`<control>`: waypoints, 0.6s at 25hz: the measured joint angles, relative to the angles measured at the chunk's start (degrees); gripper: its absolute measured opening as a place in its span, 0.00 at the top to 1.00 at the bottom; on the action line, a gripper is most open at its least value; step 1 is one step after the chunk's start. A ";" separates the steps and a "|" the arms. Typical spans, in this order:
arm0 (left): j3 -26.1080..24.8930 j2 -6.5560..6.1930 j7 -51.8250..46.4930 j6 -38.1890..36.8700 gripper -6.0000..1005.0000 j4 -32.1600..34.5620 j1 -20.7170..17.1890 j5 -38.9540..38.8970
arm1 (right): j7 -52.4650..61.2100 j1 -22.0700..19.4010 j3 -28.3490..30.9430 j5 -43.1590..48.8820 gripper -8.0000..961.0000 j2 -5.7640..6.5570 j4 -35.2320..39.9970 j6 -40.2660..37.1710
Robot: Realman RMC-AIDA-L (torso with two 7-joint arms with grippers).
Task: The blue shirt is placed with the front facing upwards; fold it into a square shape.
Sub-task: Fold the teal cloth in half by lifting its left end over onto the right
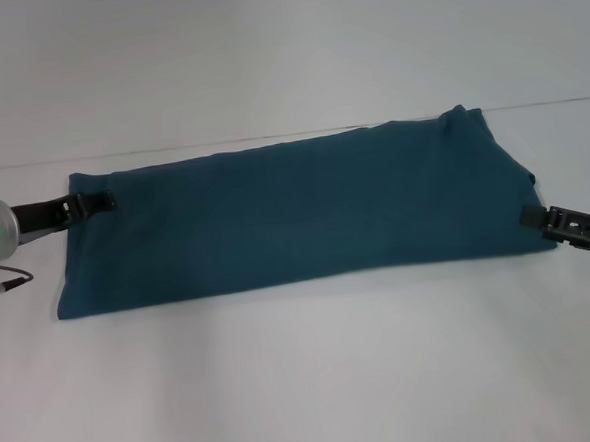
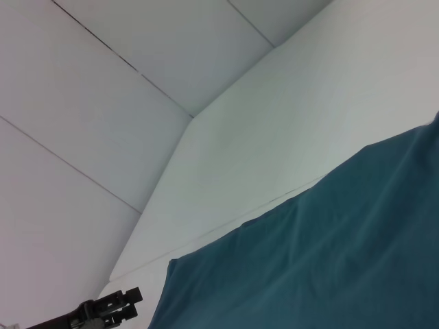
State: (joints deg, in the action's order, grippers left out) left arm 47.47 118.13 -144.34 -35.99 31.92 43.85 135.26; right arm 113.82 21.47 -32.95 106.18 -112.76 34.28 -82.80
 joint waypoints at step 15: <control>2.09 0.48 6.95 4.84 0.17 -1.16 -0.18 1.45 | -0.13 0.22 0.16 -0.03 0.01 0.09 0.00 0.41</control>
State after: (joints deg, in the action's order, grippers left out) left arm 49.56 118.61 -137.40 -31.14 30.76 43.66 136.71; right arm 113.68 21.69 -32.80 106.15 -112.67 34.28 -82.39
